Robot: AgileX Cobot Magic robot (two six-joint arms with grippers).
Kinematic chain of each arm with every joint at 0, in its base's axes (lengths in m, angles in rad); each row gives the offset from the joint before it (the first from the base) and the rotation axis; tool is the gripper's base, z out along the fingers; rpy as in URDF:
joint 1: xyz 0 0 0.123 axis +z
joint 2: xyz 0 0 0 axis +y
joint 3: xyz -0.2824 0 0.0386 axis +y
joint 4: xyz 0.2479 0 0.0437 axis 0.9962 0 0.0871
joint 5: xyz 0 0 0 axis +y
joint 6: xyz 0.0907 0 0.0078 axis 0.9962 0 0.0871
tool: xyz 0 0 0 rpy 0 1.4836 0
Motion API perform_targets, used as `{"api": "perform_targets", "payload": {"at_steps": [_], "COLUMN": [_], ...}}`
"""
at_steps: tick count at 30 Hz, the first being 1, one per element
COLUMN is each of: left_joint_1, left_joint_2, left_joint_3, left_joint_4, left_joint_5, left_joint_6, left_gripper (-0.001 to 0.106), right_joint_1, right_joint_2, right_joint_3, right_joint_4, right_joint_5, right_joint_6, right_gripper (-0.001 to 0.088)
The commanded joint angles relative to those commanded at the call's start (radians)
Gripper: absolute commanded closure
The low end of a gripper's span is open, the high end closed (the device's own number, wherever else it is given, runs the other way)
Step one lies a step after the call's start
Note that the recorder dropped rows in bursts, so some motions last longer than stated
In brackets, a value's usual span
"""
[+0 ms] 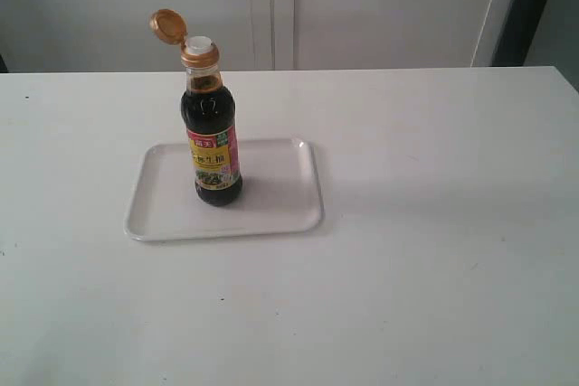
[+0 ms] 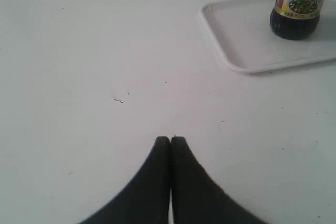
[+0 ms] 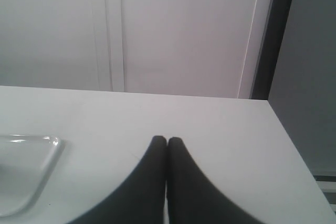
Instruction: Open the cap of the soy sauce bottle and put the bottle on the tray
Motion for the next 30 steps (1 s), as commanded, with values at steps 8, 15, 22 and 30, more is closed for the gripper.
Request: {"api": "perform_targets", "payload": {"at_steps": [8,15,22,30], "left_joint_1": [0.0,0.0,0.0,0.0], "left_joint_2": [0.0,0.0,0.0,0.0], "left_joint_3": [0.0,0.0,0.0,0.0], "left_joint_4": [0.0,0.0,0.0,0.0], "left_joint_5": [0.0,0.0,0.0,0.0], "left_joint_6": [0.0,0.0,0.0,0.0], "left_gripper": [0.105,0.105,0.105,0.105], "right_joint_1": [0.0,0.0,0.0,0.0], "right_joint_2": [-0.03,-0.115,-0.205,-0.3], "right_joint_3": [0.022,0.112,0.199,0.281], "right_joint_4": [0.089,0.09,0.09,0.087], "right_joint_5": [-0.003,0.004,0.015,0.035], "right_joint_6": [-0.116,-0.116,-0.109,-0.109], "right_gripper": [0.0868,0.0868,0.0868,0.0868]}}
